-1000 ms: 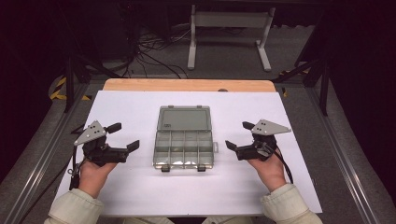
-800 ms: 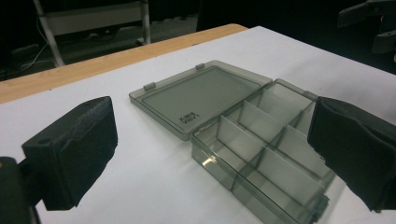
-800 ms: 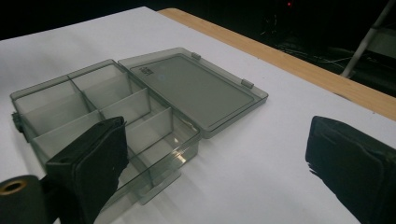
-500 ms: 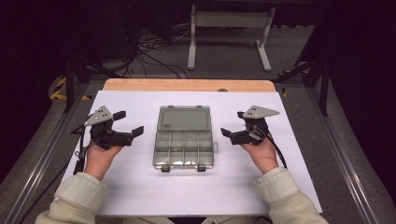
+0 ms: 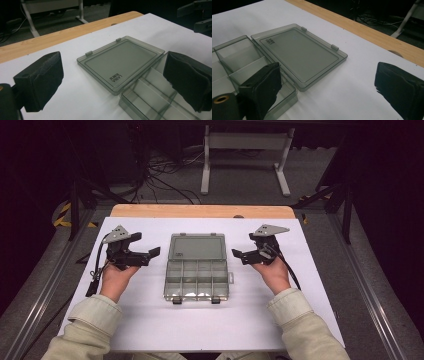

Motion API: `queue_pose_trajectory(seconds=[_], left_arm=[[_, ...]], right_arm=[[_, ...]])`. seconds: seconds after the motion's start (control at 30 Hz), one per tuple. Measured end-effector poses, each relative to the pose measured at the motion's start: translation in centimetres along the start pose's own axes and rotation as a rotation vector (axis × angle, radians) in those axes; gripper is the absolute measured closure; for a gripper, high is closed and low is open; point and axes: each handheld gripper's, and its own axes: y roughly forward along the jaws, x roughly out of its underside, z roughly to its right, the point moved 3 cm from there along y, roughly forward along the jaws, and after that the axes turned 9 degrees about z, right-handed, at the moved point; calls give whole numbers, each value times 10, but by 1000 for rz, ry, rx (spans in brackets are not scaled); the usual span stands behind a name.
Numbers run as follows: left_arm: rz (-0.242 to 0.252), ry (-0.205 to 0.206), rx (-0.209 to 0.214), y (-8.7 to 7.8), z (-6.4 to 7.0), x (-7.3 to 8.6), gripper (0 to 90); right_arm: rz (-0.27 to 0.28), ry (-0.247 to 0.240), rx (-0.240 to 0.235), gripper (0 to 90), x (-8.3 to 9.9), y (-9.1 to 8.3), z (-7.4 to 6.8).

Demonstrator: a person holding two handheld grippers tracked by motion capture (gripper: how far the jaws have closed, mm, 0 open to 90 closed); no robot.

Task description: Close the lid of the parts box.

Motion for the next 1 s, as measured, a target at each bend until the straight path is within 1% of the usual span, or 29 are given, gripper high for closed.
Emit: queue_pose_trajectory(seconds=[0.03,0.07,0.1,0.2,0.3,0.33,0.37,0.43,0.47,0.5,0.57,0.6,0.67,0.7,0.77,0.83,0.87,0.9,0.97,1.0], left_arm=[[2,-7,3,1,-1,0,32],[2,-23,8,3,-2,0,26],[6,-21,7,4,-3,0,18],[-4,-14,5,8,-5,-1,15],[-10,-15,-4,14,-9,-2,11],[-9,-9,-10,15,-12,-2,9],[-5,-19,-14,17,-13,-2,8],[-13,-16,-20,19,-15,-1,7],[-30,-12,-22,21,-16,0,7],[-34,-7,-24,23,-17,0,8],[-41,-10,-19,25,-19,-1,11],[-36,-9,-21,26,-20,-2,12],[-38,-8,-25,30,-22,-2,14],[-40,2,-37,32,-25,-2,18],[-54,-2,-38,36,-28,-2,21],[-60,-2,-40,39,-29,-2,28],[-60,3,-31,40,-29,-2,32],[-65,-3,-19,41,-28,-1,39],[-89,-2,-12,41,-28,2,58],[-89,-2,-12,41,-28,2,75]], right_arm=[[0,-4,0,86,0,2,1],[-2,-6,0,86,0,3,1],[-8,-10,-2,86,-1,6,2],[-9,-13,-2,89,-2,10,5],[1,-1,1,94,-4,16,10],[5,1,1,98,-4,17,11],[2,3,1,99,-3,19,13],[-6,8,5,99,-1,22,14],[-13,11,4,102,0,24,16],[-23,10,5,104,2,26,17],[-30,9,4,109,3,30,17],[-32,7,2,113,3,31,18],[-40,16,1,121,5,36,19],[-48,16,4,123,5,38,20],[-56,18,11,130,6,42,23],[-49,37,15,140,6,44,26],[-44,51,13,144,6,44,27],[-45,60,11,152,7,45,28],[-61,47,0,205,9,45,28],[-75,39,-13,283,10,45,27]])
